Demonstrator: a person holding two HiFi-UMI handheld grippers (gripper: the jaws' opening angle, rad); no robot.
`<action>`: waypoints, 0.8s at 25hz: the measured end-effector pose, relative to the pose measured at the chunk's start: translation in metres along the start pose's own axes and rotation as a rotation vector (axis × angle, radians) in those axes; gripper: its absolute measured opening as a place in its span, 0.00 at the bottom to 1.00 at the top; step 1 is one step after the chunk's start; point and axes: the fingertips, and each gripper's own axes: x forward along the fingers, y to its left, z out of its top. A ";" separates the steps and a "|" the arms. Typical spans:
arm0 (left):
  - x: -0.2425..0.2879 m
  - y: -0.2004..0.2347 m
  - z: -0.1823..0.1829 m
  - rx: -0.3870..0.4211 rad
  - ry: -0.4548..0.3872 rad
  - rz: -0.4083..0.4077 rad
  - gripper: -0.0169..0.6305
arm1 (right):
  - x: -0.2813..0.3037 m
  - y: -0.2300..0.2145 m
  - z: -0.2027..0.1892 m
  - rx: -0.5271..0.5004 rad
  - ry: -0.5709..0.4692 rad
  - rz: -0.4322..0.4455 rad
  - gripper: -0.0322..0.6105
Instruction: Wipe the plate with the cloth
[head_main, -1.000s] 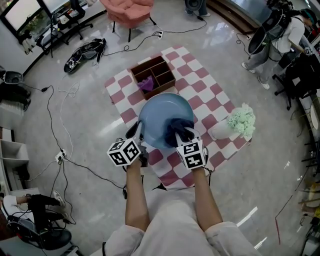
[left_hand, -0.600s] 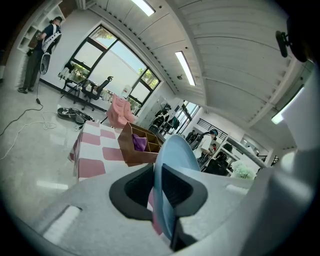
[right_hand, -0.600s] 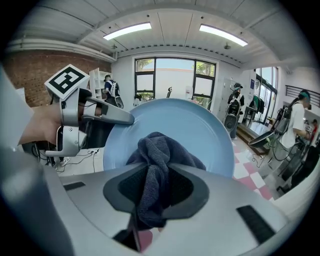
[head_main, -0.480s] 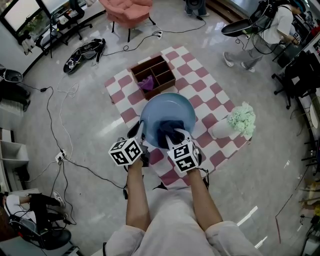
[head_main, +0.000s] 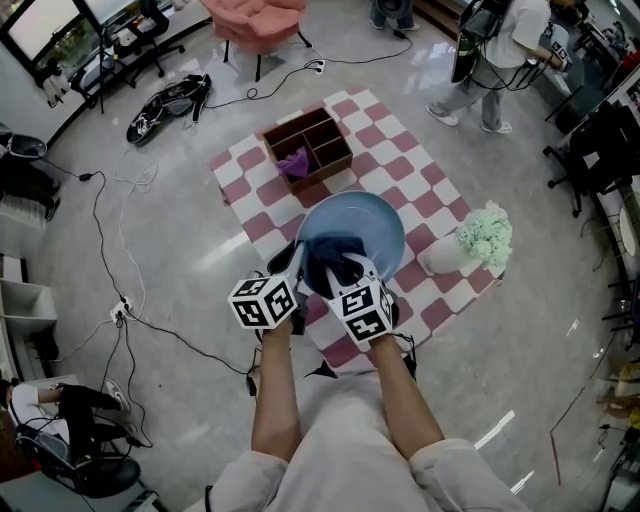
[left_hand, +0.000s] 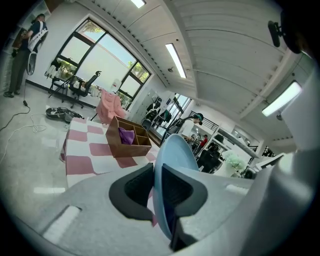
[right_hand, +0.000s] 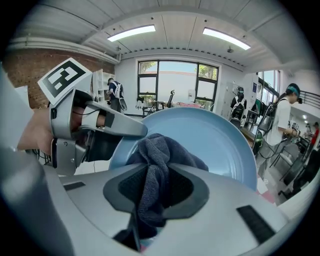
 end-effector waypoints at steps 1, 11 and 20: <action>0.000 -0.002 -0.001 0.007 0.005 -0.006 0.08 | 0.000 0.000 0.001 0.001 -0.005 -0.002 0.21; -0.005 -0.015 -0.007 0.087 0.052 -0.057 0.08 | -0.002 -0.002 0.014 0.007 -0.039 -0.023 0.21; -0.014 -0.014 -0.004 0.113 0.057 -0.080 0.09 | -0.001 -0.008 0.028 0.000 -0.066 -0.040 0.21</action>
